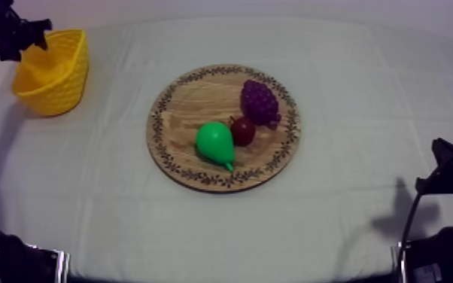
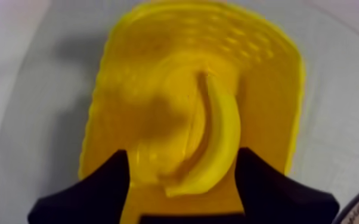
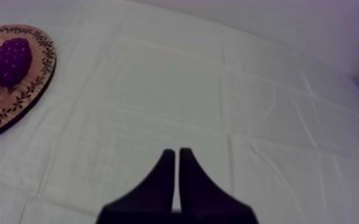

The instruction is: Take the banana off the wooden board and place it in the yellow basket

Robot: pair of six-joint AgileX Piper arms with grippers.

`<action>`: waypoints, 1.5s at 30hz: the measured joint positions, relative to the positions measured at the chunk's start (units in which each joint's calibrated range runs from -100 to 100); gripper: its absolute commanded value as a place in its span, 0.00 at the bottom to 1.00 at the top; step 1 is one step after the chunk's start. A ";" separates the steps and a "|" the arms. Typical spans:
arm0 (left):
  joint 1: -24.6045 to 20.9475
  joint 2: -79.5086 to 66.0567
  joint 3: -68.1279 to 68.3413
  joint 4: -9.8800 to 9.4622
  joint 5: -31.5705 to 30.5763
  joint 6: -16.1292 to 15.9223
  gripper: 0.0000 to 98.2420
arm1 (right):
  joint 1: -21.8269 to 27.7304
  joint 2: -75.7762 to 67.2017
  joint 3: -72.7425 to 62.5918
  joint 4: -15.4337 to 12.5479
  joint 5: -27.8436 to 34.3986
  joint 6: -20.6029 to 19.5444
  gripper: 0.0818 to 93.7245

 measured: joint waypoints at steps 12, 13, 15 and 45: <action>0.47 -31.29 24.49 0.97 -11.03 -2.75 0.31 | 0.00 0.00 0.00 0.00 0.00 0.00 0.01; 0.80 -34.22 26.75 1.05 -11.60 -2.78 0.28 | 0.00 0.00 0.00 0.00 0.00 0.00 0.01; 1.64 -40.16 31.16 1.11 -12.93 -2.71 0.22 | 0.00 0.00 0.00 0.00 0.00 0.00 0.01; 5.48 -104.85 82.29 2.13 -18.19 0.00 0.00 | 0.00 0.00 0.00 0.00 0.00 -0.01 0.01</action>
